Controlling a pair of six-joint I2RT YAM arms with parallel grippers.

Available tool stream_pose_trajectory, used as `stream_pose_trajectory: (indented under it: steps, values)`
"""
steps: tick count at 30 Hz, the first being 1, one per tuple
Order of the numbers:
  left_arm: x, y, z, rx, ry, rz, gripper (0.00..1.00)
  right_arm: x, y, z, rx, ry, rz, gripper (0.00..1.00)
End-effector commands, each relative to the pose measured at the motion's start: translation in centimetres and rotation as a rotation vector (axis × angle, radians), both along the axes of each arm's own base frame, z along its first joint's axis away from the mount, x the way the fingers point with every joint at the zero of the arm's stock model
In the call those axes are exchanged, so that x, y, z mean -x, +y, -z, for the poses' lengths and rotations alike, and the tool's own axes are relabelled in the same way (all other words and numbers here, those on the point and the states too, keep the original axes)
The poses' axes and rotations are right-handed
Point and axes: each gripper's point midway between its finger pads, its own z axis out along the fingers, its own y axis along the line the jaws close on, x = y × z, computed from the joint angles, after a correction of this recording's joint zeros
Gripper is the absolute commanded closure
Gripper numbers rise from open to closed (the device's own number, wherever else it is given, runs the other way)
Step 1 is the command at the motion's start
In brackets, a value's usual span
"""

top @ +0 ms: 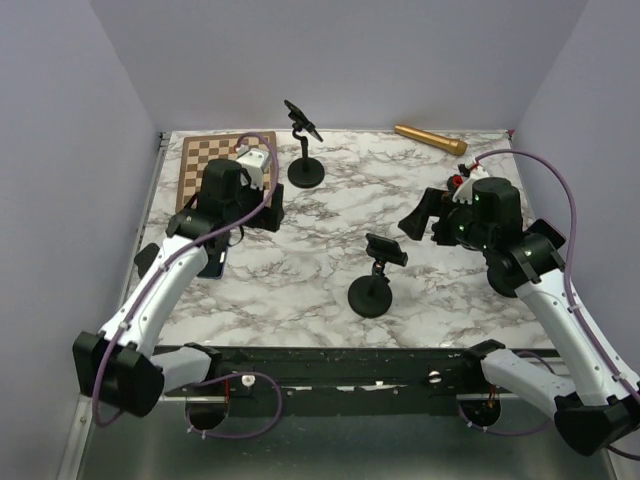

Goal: Remove the phone from the phone stand

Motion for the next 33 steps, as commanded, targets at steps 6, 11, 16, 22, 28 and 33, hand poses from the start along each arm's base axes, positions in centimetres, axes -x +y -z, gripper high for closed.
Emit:
stream_pose_trajectory:
  steps: [6,11,16,22,28,33]
  values:
    - [6.0,-6.9,-10.0,0.358,-0.512,0.186,0.01,0.3,-2.1,-0.2,0.038,-0.005,0.104,0.00]
    - [8.8,-8.9,-9.1,0.469,-0.481,0.108,0.01,-0.2,-3.8,-1.2,0.032,-0.024,0.234,0.00]
    - [12.6,-12.9,-4.1,0.642,-0.362,0.096,0.07,0.1,-3.6,-3.1,-0.013,-0.089,0.217,0.00]
    - [15.2,-19.3,-2.2,0.494,-0.302,0.182,0.06,0.4,-2.9,-3.1,-0.006,-0.102,0.156,0.00]
    - [16.5,-21.8,-2.8,0.461,-0.261,0.242,0.06,2.4,0.6,-2.4,0.008,-0.067,-0.145,0.00]
    - [16.7,-19.7,-2.9,0.477,-0.262,0.207,0.01,3.4,2.5,-3.7,0.012,-0.069,-0.330,0.00]
